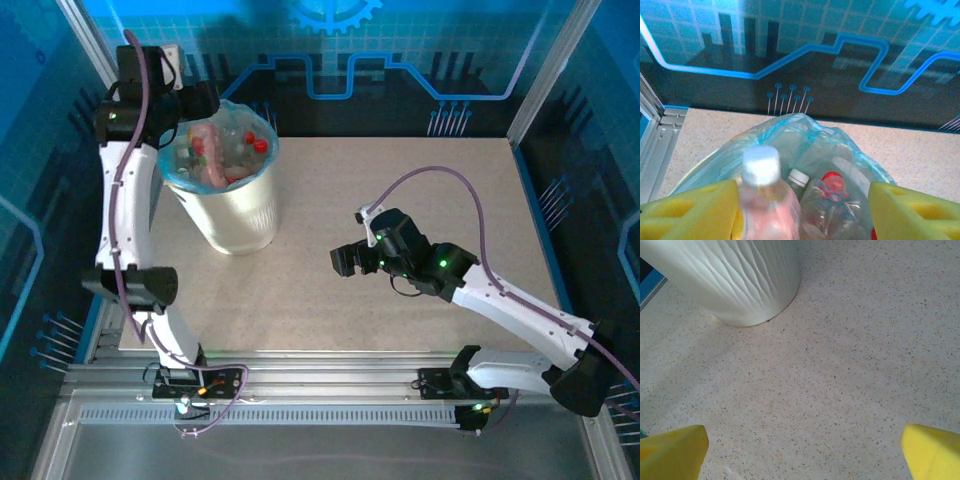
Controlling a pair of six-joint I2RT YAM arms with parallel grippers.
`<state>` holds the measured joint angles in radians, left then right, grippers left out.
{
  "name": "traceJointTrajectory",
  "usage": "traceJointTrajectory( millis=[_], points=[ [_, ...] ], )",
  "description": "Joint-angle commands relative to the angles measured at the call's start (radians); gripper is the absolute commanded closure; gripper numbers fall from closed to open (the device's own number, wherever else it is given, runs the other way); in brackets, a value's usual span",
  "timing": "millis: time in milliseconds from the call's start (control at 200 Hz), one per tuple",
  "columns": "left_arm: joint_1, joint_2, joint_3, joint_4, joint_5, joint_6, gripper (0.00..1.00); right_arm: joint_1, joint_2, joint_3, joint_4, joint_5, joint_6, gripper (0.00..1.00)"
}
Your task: Put the plastic bottles in the bin
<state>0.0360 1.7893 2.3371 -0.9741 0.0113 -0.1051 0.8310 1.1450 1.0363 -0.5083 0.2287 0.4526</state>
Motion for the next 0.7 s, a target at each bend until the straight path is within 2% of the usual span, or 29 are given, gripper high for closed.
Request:
traceJointTrajectory(
  millis=[0, 145, 300, 475, 695],
  points=[
    [-0.005, 0.005, -0.057, 0.031, -0.014, -0.001, 0.32, 0.011, 0.006, 0.025, -0.006, 0.002, 0.012, 0.00],
    [-0.005, 0.041, -0.078, 0.024, -0.022, 0.013, 0.35, 0.012, 0.002, 0.024, -0.011, 0.001, 0.021, 0.00],
    [-0.005, 0.091, -0.088, -0.004, 0.006, 0.001, 0.46, 0.012, -0.006, 0.013, -0.020, 0.006, 0.027, 0.00],
    [-0.010, 0.084, -0.175, 0.015, 0.059, -0.012, 0.48, 0.010, -0.008, 0.012, -0.044, 0.056, 0.039, 0.00],
    [-0.008, 0.035, 0.005, 0.003, 0.100, -0.053, 0.44, -0.041, 0.054, 0.172, -0.190, 0.126, 0.025, 0.00]
  ],
)
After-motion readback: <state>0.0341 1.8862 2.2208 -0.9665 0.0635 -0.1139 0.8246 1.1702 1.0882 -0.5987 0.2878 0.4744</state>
